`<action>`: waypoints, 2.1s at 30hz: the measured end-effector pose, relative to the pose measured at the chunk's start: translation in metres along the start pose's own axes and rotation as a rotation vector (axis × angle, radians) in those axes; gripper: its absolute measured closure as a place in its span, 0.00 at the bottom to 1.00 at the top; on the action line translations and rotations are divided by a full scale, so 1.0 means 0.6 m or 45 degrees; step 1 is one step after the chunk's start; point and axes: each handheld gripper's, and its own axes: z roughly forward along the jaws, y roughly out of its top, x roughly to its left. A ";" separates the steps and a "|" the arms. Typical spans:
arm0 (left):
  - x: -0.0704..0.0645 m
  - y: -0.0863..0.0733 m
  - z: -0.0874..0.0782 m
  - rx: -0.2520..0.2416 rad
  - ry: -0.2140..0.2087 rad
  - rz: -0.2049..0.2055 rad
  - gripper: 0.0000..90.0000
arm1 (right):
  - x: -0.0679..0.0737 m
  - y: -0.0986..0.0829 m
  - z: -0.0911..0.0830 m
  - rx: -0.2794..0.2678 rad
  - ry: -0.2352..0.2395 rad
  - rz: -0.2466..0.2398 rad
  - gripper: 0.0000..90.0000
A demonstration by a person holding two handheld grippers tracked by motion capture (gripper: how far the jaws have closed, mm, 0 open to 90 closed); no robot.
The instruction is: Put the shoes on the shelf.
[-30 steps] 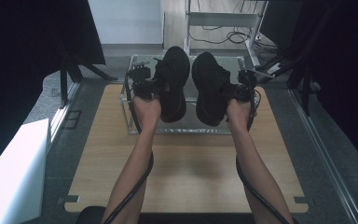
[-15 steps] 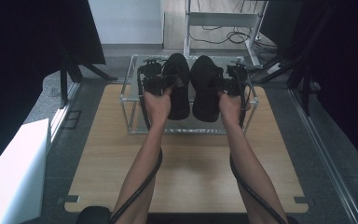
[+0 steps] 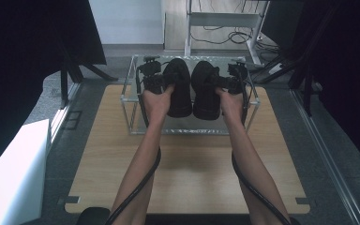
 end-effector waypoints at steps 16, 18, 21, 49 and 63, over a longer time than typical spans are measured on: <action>0.029 0.000 -0.093 -0.113 -0.257 0.085 0.51 | -0.053 0.001 -0.074 -0.081 0.388 -0.028 0.58; 0.035 -0.009 -0.104 -0.117 -0.291 0.099 0.56 | -0.062 -0.007 -0.088 -0.091 0.426 -0.028 0.63; 0.040 -0.027 -0.117 -0.107 -0.325 0.133 0.64 | -0.070 -0.022 -0.106 -0.091 0.462 -0.062 0.72; 0.032 -0.181 -0.117 0.002 -0.504 0.305 0.99 | -0.050 -0.182 -0.141 -0.029 0.626 -0.202 1.00; 0.034 -0.149 -0.073 0.020 -0.430 0.276 0.99 | -0.052 -0.159 -0.097 -0.061 0.541 -0.159 1.00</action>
